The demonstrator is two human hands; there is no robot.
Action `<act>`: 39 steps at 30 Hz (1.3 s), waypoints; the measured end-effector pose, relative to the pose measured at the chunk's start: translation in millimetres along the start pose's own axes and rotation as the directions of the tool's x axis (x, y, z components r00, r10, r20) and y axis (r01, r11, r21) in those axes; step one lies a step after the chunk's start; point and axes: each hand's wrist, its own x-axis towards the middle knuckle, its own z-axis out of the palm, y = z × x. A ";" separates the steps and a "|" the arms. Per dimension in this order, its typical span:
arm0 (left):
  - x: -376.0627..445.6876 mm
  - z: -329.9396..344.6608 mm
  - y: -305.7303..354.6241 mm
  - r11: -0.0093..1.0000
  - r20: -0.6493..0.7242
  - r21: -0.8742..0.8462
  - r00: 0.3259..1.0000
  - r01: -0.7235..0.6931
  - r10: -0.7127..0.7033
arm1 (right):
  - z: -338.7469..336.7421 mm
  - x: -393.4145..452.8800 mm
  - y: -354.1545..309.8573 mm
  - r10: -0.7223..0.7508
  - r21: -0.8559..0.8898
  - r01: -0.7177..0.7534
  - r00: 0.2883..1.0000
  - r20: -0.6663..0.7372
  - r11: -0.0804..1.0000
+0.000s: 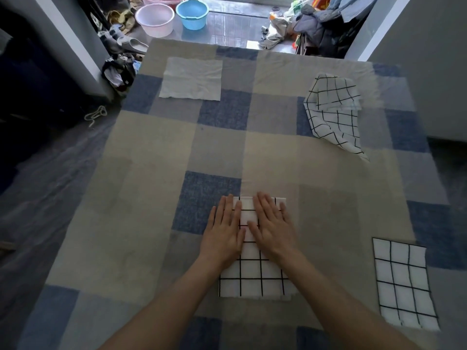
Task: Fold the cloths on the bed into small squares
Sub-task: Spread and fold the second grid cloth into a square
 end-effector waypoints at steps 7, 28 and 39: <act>0.9 -3.2 -0.6 1.000 0.080 -0.021 0.997 0.009 -0.007 | -21.2 -3.8 33.4 0.160 -0.041 -0.161 0.986 -0.040 0.986; -24.2 -40.2 -20.1 0.689 0.055 -0.696 0.972 0.201 -0.228 | -120.2 8.4 -1.8 -0.081 0.485 0.049 0.996 0.046 0.873; -27.7 -141.6 9.4 0.822 -0.648 -0.363 0.753 -0.438 0.115 | -202.3 -65.3 38.3 -0.047 0.589 0.259 0.935 -0.350 0.766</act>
